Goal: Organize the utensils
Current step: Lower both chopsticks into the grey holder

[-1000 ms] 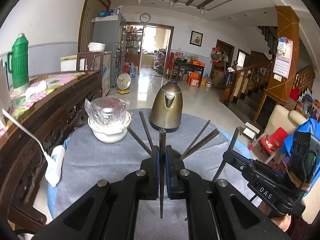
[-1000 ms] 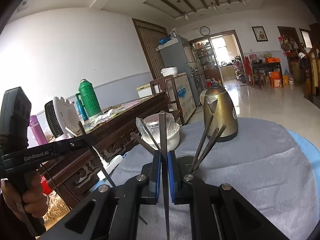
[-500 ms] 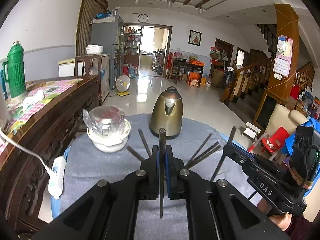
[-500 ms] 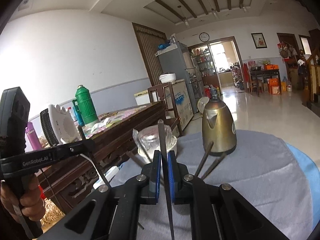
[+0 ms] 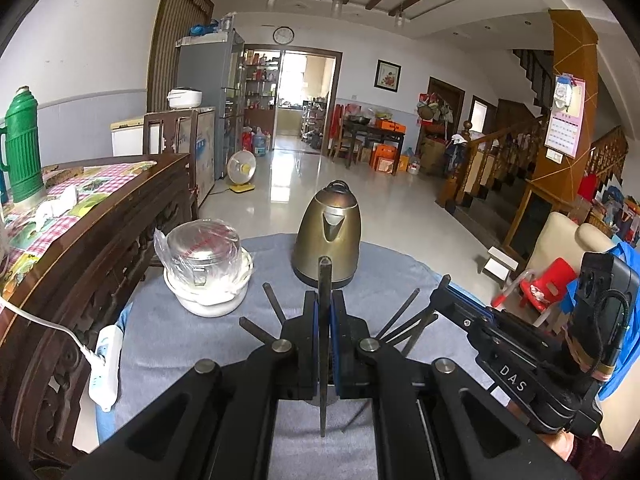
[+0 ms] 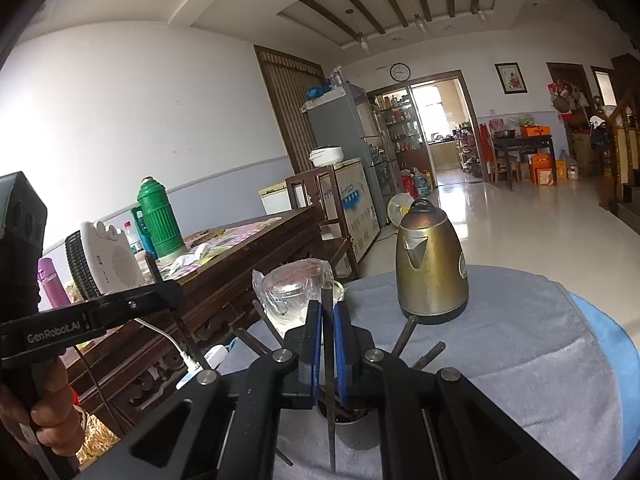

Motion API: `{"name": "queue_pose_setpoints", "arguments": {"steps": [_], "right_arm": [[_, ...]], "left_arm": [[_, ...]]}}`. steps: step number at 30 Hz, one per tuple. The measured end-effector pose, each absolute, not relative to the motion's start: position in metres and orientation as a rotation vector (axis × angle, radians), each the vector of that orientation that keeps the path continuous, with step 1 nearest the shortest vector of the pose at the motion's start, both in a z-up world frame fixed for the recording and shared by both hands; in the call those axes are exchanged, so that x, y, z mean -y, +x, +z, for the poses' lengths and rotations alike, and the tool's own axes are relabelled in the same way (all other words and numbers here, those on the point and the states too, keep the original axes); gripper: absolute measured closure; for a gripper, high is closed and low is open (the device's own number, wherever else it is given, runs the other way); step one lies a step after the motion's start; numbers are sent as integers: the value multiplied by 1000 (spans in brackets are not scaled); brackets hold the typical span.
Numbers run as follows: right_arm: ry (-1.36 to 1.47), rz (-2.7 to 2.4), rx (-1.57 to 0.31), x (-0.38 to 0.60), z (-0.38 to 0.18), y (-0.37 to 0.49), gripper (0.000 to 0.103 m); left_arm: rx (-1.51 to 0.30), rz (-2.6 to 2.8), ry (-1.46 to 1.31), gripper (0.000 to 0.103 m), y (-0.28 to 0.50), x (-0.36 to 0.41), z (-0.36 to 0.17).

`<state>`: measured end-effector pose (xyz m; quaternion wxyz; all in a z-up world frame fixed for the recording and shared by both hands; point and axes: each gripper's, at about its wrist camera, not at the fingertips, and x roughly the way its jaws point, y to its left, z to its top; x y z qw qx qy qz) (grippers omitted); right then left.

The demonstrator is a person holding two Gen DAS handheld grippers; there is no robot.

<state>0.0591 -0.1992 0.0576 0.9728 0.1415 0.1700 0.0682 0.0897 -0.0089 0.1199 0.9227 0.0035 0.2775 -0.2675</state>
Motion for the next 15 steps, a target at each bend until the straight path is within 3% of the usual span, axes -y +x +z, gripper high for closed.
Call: {"name": "queue_pose_setpoints", "arguments": {"steps": [15], "right_arm": [[266, 106, -261, 201, 95, 64, 96]], "left_arm": [[-476, -543, -54, 98, 108, 20, 147]]}}
